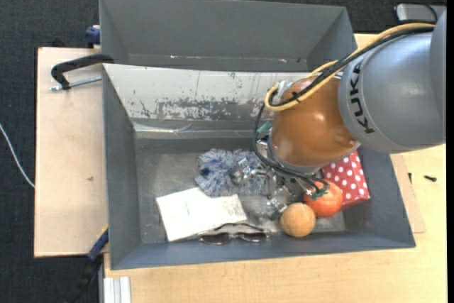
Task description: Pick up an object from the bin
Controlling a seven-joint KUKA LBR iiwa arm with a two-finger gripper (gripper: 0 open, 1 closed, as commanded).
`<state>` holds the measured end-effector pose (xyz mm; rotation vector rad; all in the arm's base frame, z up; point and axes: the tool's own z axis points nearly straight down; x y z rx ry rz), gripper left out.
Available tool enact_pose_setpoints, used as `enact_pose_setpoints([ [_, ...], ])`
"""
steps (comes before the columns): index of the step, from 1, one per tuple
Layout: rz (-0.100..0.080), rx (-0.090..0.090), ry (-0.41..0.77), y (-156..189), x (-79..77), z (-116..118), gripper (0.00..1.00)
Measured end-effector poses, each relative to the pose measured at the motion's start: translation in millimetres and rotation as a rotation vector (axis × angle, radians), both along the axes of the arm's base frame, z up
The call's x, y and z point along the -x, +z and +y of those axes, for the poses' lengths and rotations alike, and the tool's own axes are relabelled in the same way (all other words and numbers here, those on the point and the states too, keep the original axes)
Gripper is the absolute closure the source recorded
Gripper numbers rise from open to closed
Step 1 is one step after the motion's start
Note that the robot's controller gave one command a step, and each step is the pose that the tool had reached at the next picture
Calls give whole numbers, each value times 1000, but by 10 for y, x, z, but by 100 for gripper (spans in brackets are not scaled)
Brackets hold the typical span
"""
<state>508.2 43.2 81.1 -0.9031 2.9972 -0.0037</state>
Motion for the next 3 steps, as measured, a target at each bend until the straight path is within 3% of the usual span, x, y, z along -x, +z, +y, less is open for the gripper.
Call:
enact_pose_setpoints([
  [1, 16, 0, -117, -43, -415, 119, 0],
  [2, -28, -3, 2, 4, -637, 270, 100],
  [3, -28, -3, 3, 3, -630, 275, 100],
])
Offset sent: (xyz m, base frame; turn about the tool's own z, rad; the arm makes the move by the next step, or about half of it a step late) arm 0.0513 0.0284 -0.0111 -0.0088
